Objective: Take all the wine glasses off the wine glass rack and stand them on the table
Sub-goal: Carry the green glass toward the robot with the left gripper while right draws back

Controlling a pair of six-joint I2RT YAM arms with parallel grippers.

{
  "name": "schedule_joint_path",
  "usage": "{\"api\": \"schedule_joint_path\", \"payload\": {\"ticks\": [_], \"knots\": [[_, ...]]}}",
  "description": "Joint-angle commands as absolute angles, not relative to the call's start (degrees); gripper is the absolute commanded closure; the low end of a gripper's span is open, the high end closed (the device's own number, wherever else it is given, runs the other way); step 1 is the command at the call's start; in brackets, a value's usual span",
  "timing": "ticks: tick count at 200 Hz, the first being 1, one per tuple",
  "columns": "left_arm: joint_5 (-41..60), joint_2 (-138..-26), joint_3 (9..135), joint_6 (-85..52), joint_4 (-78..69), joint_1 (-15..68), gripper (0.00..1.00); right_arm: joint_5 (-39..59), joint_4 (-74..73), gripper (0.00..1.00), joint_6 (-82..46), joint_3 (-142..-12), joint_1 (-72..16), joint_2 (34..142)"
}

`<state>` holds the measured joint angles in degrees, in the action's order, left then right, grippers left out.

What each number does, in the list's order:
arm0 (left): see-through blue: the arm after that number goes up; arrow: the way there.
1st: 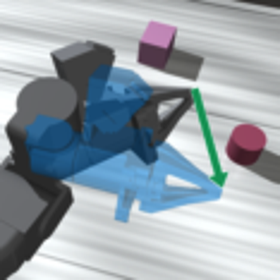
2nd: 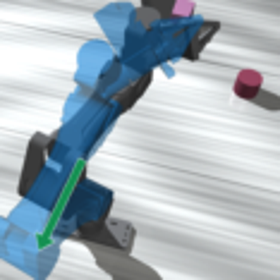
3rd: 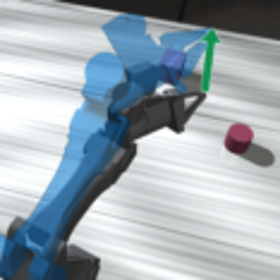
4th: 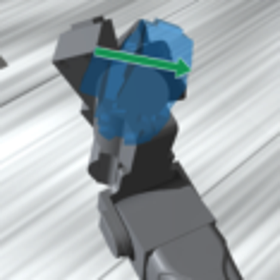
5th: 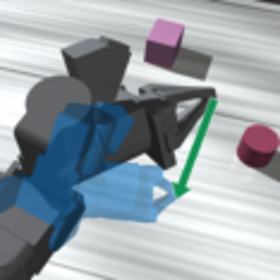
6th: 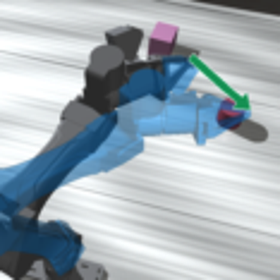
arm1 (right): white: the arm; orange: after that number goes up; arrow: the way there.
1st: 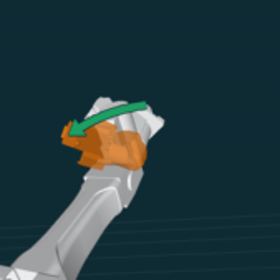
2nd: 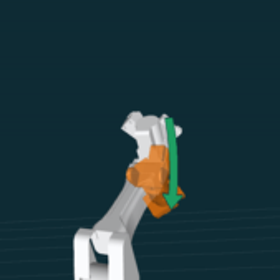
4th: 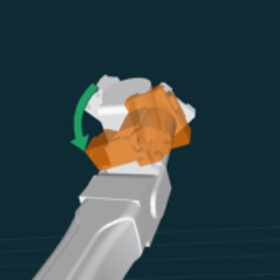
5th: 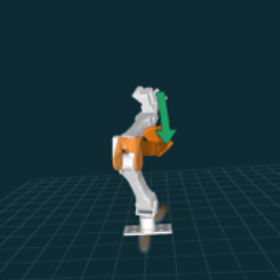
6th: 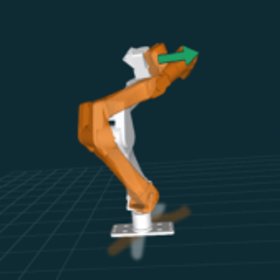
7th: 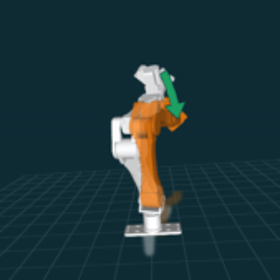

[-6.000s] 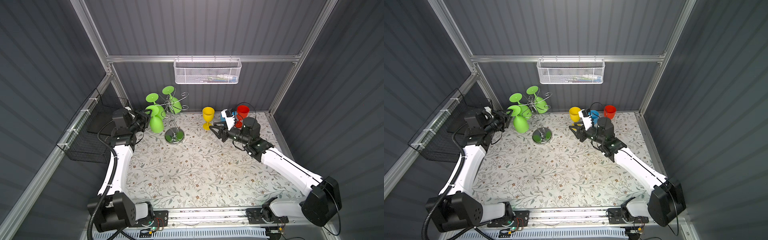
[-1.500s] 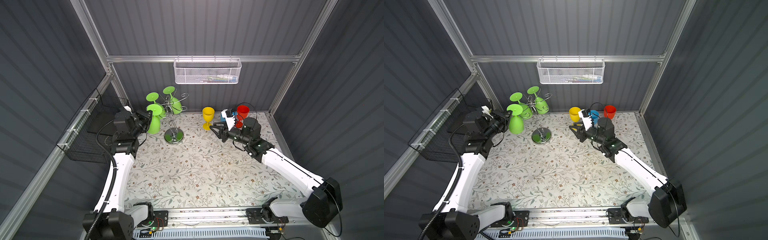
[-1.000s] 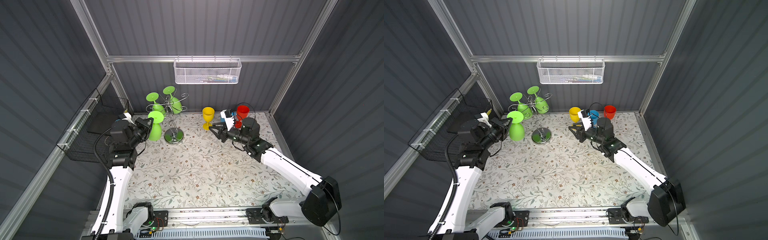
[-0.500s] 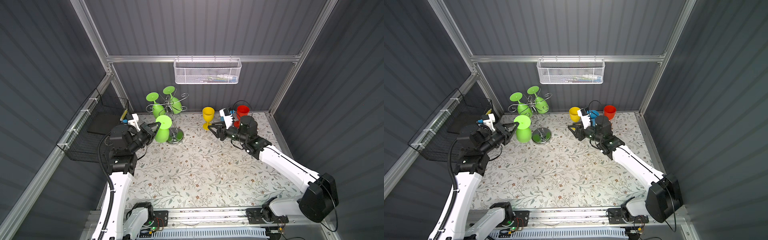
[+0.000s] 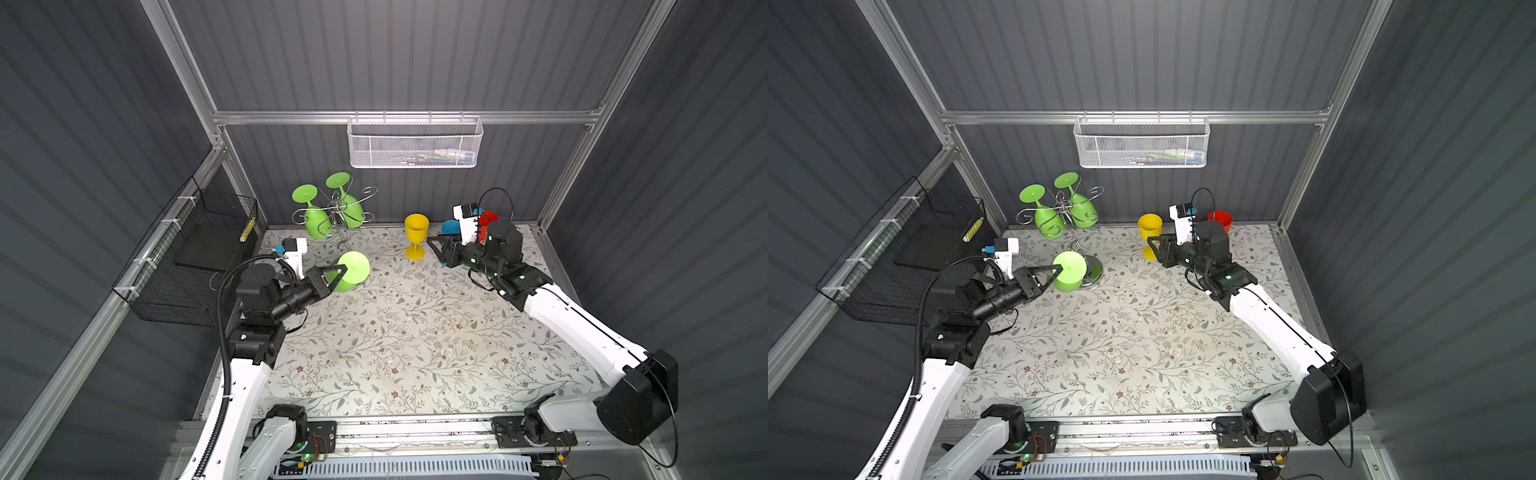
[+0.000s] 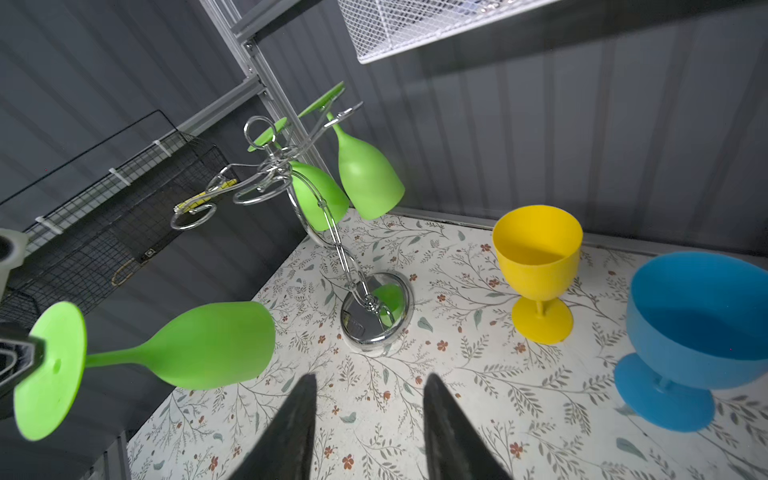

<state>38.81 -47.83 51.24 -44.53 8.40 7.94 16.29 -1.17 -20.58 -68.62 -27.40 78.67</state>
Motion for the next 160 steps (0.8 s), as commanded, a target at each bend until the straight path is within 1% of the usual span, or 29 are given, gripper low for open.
{"api": "schedule_joint_path", "payload": {"ticks": [1,35,59,84,118,123,127,160], "knots": [[38.9,-45.4,50.0,-38.5,8.8,9.2,1.00,13.3,3.2,0.54,-23.5,-69.9,-27.2,77.6],[38.1,-44.5,46.5,-36.1,6.1,12.8,1.00,11.5,6.4,0.53,-27.2,-68.6,-26.4,76.3],[33.3,-45.2,44.9,-32.9,6.6,17.7,1.00,10.6,9.8,0.52,-29.4,-68.1,-25.6,75.2],[29.3,-47.2,43.3,-32.2,3.5,23.0,1.00,10.1,12.0,0.53,-31.9,-66.9,-25.0,73.5],[19.6,-48.9,43.8,-28.0,4.2,31.1,1.00,8.4,18.1,0.54,-33.8,-67.3,-25.0,72.0],[19.3,-49.3,43.6,-27.5,3.8,32.3,1.00,8.0,19.2,0.54,-34.1,-67.4,-25.0,71.8],[16.7,-49.4,43.4,-27.2,3.5,33.2,1.00,7.8,20.1,0.54,-34.2,-67.4,-25.0,71.6],[6.9,-53.3,42.1,-23.1,0.1,42.3,1.00,6.7,27.3,0.54,-36.1,-67.6,-25.0,70.4]]}}
